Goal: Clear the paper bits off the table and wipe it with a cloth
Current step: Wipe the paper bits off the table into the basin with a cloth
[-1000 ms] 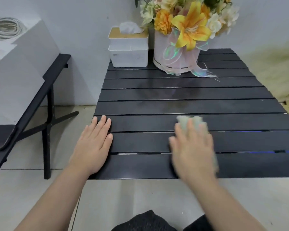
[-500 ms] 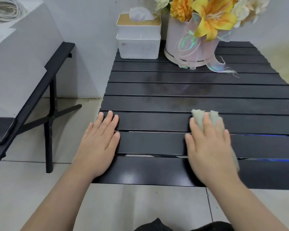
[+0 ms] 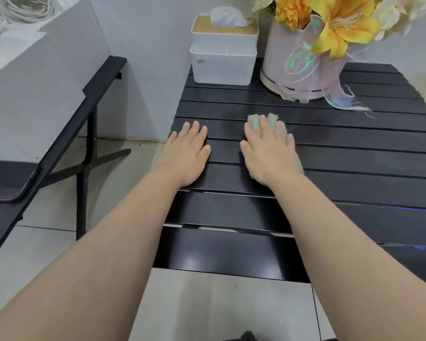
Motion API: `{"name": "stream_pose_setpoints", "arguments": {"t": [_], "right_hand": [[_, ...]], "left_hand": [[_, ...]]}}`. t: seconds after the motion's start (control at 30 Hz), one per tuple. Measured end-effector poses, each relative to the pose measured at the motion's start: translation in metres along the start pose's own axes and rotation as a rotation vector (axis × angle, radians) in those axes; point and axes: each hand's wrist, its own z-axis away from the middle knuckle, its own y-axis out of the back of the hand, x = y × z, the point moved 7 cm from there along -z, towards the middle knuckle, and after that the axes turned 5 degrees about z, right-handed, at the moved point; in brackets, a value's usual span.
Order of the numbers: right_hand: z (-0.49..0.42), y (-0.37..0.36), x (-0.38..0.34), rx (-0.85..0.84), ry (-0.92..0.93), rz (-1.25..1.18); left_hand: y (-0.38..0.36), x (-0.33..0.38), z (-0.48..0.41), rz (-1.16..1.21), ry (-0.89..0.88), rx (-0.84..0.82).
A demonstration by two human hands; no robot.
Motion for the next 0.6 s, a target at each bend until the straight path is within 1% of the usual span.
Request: {"name": "stream_pose_setpoints", "arguments": {"t": [0.07,0.1,0.13,0.17,0.2,0.3,0.33,0.37,0.4,0.47,0.5,0.53,0.57,0.6], "right_hand": [[0.004,-0.006,-0.018,0.001,0.187,0.009],[0.005,-0.006,-0.014,-0.003,0.245,0.012],[0.003,-0.004,-0.001,0.003,0.265,0.023],[-0.003,-0.001,0.019,0.018,0.248,0.046],[-0.009,0.002,0.044,0.031,0.188,0.059],[-0.027,0.011,0.114,0.021,-0.131,0.017],[-0.03,0.012,0.119,0.029,-0.206,0.03],[-0.032,0.012,0.111,0.041,-0.24,0.056],[-0.033,0.011,0.091,0.063,-0.21,0.095],[-0.027,0.006,0.038,0.14,0.0,0.121],[-0.022,0.002,0.019,0.147,0.11,0.089],[-0.019,-0.001,0.013,0.12,0.183,0.038],[-0.019,-0.001,0.02,0.087,0.212,-0.01],[-0.021,0.002,0.042,0.062,0.197,-0.029]], "left_hand": [[-0.003,-0.003,-0.002,0.001,-0.005,0.028],[-0.003,-0.005,-0.001,0.008,-0.01,0.042],[-0.003,-0.005,-0.002,0.013,-0.015,0.055],[-0.004,-0.006,-0.002,0.017,-0.018,0.064],[-0.004,-0.006,-0.001,0.021,-0.017,0.07],[-0.005,-0.005,-0.001,0.035,0.0,0.089],[-0.006,-0.005,-0.001,0.034,0.005,0.093],[-0.006,-0.005,-0.001,0.032,0.005,0.098],[-0.006,-0.005,-0.001,0.032,0.004,0.102],[-0.005,-0.006,-0.001,0.037,0.003,0.103],[-0.005,-0.007,-0.001,0.039,0.003,0.1],[-0.005,-0.008,0.0,0.039,0.003,0.097],[-0.005,-0.009,0.0,0.037,0.002,0.094],[-0.005,-0.009,0.001,0.037,0.001,0.091]]}}
